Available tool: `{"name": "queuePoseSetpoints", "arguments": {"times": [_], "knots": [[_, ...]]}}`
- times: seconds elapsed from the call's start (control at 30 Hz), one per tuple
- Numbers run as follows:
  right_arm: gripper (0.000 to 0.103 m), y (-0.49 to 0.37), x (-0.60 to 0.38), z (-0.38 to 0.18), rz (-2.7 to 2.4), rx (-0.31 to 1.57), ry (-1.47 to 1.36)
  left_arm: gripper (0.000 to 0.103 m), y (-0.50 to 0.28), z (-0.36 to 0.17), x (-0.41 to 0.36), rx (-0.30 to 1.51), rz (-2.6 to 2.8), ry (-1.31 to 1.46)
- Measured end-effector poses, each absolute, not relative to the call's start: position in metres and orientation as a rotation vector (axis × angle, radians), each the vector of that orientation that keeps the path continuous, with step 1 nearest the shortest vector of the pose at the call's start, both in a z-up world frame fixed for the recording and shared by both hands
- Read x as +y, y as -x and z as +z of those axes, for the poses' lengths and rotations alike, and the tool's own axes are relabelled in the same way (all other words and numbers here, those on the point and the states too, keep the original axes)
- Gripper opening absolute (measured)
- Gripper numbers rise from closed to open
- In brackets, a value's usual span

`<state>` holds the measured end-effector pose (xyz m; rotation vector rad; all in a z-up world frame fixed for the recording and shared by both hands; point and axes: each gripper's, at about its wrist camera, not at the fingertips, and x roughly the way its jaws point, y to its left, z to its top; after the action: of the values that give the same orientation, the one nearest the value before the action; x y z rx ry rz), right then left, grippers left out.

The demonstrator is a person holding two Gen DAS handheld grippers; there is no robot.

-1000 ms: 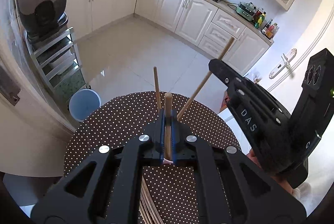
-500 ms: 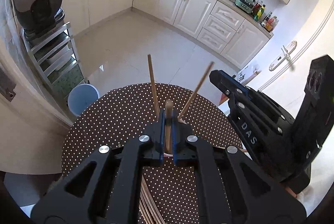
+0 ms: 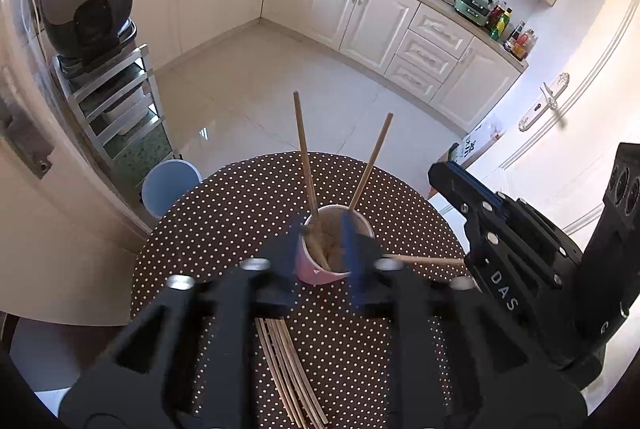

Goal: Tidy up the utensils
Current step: 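Drop the right tool's chopstick into the cup while the left tool releases its own, then lower both open tools toward the chopstick pile beside the pink cup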

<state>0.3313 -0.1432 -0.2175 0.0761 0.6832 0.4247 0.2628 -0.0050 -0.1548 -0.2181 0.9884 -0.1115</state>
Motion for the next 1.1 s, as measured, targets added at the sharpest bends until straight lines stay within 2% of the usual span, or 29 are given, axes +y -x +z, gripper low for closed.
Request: {"name": "queuePoseSetpoints", "arguments": {"times": [0.03, 0.23, 0.47, 0.73, 1.1], "knots": [[0.011, -0.326, -0.143, -0.216, 0.423, 0.680, -0.074, 0.048, -0.258, -0.152, -0.004, 0.975, -0.111, 0.218], [0.017, -0.302, -0.142, -0.211, 0.418, 0.669, -0.068, 0.048, -0.239, -0.144, -0.004, 0.961, -0.123, 0.213], [0.022, -0.276, -0.140, -0.210, 0.404, 0.671, -0.070, 0.059, -0.215, -0.139, -0.002, 0.943, -0.121, 0.197], [0.025, -0.251, -0.131, -0.219, 0.404, 0.703, -0.066, 0.061, -0.190, -0.147, 0.011, 0.954, -0.105, 0.189], [0.026, -0.238, -0.113, -0.255, 0.426, 0.823, -0.043, 0.063, -0.176, -0.192, 0.030, 1.049, -0.058, 0.204]]}}
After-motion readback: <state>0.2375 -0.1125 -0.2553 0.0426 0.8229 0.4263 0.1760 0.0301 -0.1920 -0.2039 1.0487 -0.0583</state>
